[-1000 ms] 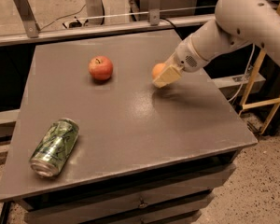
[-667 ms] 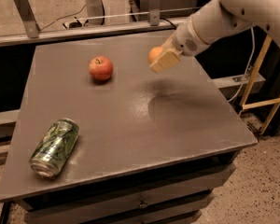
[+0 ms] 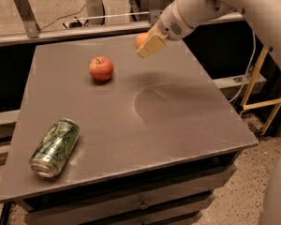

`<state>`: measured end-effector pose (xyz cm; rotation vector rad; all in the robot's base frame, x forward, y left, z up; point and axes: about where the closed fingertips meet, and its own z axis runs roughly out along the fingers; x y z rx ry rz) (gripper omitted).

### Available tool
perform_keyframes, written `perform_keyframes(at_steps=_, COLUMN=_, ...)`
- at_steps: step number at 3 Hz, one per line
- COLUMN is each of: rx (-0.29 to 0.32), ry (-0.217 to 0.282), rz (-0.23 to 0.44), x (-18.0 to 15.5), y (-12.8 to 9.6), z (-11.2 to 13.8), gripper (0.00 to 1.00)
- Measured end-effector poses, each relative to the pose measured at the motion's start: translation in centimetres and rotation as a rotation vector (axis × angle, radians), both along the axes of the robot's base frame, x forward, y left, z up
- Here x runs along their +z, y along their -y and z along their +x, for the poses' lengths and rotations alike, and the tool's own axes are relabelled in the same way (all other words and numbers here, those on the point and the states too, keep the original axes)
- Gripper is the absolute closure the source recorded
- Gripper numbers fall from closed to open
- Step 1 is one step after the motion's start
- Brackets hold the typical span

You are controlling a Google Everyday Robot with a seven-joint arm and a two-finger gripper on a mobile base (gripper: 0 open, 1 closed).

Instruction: Move orange near apple

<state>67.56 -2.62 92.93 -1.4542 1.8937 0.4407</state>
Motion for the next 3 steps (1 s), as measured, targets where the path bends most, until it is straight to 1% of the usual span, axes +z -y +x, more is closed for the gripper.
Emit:
perform_keyframes(at_steps=1, rx=0.023, ry=-0.051, rz=0.025, x=-2.2, y=-2.2, z=0.6, gripper=1.00)
perform_keyframes(at_steps=2, rx=0.046, ry=-0.101, rz=0.018, x=-4.3, y=-3.4, z=0.3, gripper=1.00)
perform_keyframes(at_steps=3, rx=0.066, ry=-0.136, rz=0.000, x=-5.9, y=-4.2, z=-0.4, gripper=0.82)
